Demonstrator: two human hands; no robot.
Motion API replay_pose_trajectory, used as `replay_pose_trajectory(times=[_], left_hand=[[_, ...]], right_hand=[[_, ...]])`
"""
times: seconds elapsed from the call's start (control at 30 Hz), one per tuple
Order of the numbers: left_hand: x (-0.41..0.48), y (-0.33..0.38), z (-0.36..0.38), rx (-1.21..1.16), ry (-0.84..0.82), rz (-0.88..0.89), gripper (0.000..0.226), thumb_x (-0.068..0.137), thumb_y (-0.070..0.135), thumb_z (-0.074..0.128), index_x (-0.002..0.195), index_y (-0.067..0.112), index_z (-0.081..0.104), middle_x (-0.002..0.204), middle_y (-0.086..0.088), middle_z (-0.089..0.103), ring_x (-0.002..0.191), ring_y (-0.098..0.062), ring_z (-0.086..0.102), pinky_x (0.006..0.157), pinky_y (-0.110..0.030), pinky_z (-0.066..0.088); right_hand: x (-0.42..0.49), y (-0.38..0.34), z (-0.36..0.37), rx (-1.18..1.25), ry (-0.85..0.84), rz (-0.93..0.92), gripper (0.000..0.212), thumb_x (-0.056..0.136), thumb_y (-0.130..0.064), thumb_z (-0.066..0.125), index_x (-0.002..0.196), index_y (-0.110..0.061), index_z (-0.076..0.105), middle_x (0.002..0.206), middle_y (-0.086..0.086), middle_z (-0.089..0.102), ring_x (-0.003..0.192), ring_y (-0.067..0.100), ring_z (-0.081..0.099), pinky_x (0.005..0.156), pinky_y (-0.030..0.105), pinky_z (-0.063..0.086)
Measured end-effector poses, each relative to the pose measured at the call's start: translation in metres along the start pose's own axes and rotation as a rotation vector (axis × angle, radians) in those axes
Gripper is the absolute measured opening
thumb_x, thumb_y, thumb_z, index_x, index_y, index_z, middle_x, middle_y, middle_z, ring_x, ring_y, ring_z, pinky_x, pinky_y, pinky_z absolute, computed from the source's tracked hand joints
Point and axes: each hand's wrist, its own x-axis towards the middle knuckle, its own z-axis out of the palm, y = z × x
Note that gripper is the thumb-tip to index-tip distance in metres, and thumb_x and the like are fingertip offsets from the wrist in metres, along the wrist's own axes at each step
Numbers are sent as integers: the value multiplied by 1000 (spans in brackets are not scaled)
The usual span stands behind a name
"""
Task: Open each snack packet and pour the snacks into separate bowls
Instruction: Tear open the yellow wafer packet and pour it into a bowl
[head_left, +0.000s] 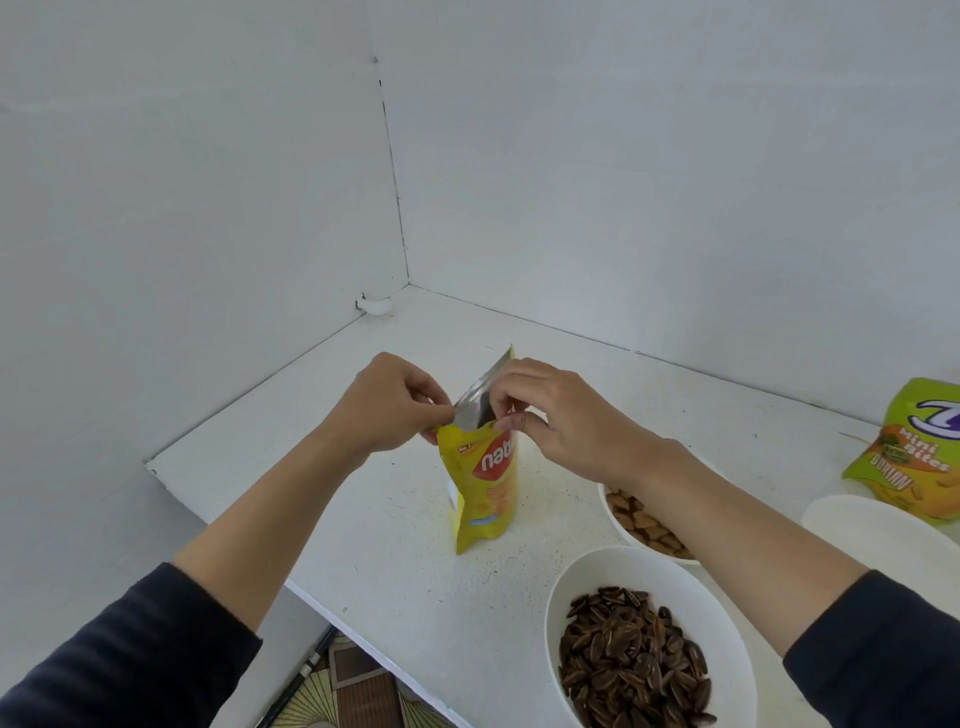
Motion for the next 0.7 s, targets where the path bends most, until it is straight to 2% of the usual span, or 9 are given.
replay_pose_trajectory(times=[0.1,0.23,0.27,0.33,0.4,0.47,0.57,0.63,0.7], left_hand=[[-6,2,-4,6,-44,48,9,80,8,74,83,13,68,60,-3,72,59,-15,72,54,-23,39],[-8,9,-3,59,-181,113,19,87,11,64,94,28,67,78,-1,73,69,-19,72,71,-48,55],[-7,10,-2,76,-204,115,20,88,11,62,94,28,71,83,0,73,72,-19,72,74,-47,56],[-6,12,0,84,-201,106,22,89,11,60,90,25,77,86,4,74,68,-13,70,73,-34,55],[-5,13,2,103,-167,102,17,90,17,66,84,27,78,73,14,73,61,-3,65,63,-17,48],[-5,17,2,130,-139,113,12,86,21,75,79,30,78,64,20,70,55,3,62,50,-6,38],[-4,18,4,161,-81,153,17,80,12,75,80,29,76,62,20,68,51,2,60,44,-5,35],[-4,19,6,176,-32,178,19,81,8,71,84,26,76,56,23,65,48,3,58,45,-6,36],[-2,15,9,202,65,212,21,82,8,67,85,27,76,71,19,67,56,1,59,53,-11,40]], right_hand=[[-1,1,-2,-17,5,18,13,93,-5,66,88,-13,57,89,-8,55,88,12,49,79,30,45],[-1,-2,3,25,10,71,10,92,-13,69,93,-16,60,89,-13,59,89,8,51,81,29,45],[-1,-3,4,48,10,85,11,91,-16,71,95,-16,61,91,-14,60,91,9,53,82,29,45],[-1,-5,5,83,4,110,14,90,-23,73,98,-19,62,93,-14,63,95,10,55,84,31,46],[1,-7,6,91,0,118,15,90,-29,73,97,-21,63,92,-14,64,95,11,57,84,34,47],[3,-9,7,70,0,101,14,89,-30,74,92,-21,64,87,-19,61,93,7,56,83,29,47],[5,-11,9,-8,-13,62,17,91,-35,71,88,-19,65,84,-25,56,91,-2,50,82,14,38],[6,-9,11,-67,-13,67,28,93,-46,63,85,-19,64,83,-21,56,89,0,48,81,19,40],[5,-7,13,-114,14,87,37,92,-54,54,79,-20,59,78,-15,56,85,8,48,76,27,44]])
